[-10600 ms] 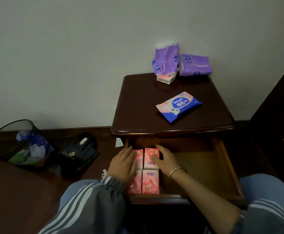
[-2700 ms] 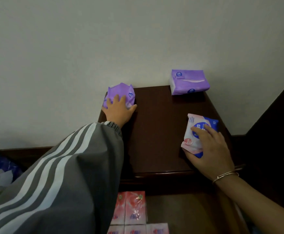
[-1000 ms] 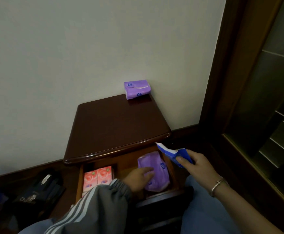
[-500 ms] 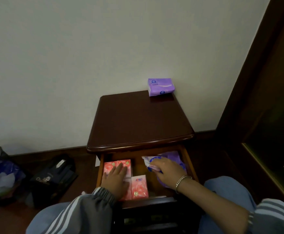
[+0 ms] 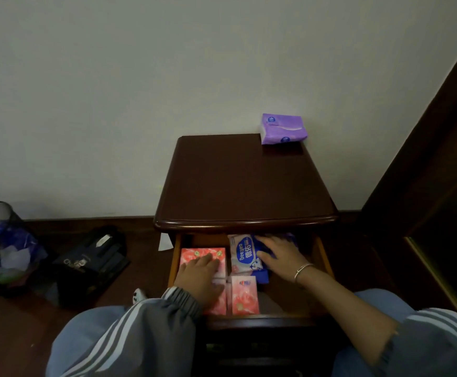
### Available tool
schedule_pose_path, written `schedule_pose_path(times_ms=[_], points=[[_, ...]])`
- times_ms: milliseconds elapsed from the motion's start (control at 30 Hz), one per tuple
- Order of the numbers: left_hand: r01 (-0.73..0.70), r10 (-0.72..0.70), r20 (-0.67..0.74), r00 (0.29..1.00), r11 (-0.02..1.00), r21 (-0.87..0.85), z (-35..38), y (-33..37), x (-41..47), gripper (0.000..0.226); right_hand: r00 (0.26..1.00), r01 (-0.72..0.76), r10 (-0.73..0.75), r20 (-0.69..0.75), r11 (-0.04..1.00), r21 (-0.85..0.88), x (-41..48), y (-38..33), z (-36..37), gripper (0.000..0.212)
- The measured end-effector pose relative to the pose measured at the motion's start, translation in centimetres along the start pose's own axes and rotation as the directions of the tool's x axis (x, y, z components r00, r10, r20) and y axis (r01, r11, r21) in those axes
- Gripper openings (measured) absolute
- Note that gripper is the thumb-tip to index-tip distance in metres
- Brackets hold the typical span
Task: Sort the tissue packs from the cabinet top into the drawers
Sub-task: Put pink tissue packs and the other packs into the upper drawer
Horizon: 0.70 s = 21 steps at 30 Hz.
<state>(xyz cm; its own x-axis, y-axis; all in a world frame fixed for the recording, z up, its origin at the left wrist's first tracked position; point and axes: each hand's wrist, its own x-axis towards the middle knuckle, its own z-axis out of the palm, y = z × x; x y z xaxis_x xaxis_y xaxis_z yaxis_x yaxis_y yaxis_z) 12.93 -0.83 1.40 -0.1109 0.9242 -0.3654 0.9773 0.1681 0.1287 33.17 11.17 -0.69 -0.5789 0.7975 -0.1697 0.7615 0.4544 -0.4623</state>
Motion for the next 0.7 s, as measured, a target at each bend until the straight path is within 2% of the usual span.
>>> schedule_pose_path(times_ms=[100,200,267,333,500,600,700], points=[[0.023,-0.015,-0.08,0.997,0.994,0.102,-0.9,1.4,0.2,0.057,0.984,-0.088,0.115,0.133,0.977,-0.193,-0.4,2.0,0.0,0.059],[-0.125,0.14,-0.185,0.973,0.988,0.09,-1.3,3.6,1.2,0.049,0.97,-0.09,0.137,0.202,0.97,-0.224,-1.0,3.1,0.9,0.061],[-0.275,0.277,-0.118,0.954,0.961,0.033,-1.2,5.3,1.9,0.052,0.974,-0.08,0.127,0.187,0.968,-0.239,-1.1,3.3,1.0,0.061],[-0.334,0.335,-0.002,0.942,0.942,0.027,-0.6,6.4,2.5,0.057,0.975,-0.076,0.126,0.183,0.963,-0.258,-1.3,3.2,1.0,0.061],[-0.306,0.287,0.11,0.951,0.923,0.234,0.6,5.9,3.1,0.061,0.965,-0.073,0.146,0.218,0.947,-0.312,-2.2,3.3,0.3,0.062],[-0.278,0.244,0.155,0.957,0.925,0.259,0.6,4.9,2.9,0.062,0.956,-0.025,0.14,0.256,0.914,-0.404,-2.9,3.4,-0.2,0.062],[-0.285,0.257,0.141,0.956,0.925,0.25,0.7,4.7,2.7,0.063,0.945,0.005,0.151,0.29,0.88,-0.476,-3.8,3.1,-0.7,0.06]])
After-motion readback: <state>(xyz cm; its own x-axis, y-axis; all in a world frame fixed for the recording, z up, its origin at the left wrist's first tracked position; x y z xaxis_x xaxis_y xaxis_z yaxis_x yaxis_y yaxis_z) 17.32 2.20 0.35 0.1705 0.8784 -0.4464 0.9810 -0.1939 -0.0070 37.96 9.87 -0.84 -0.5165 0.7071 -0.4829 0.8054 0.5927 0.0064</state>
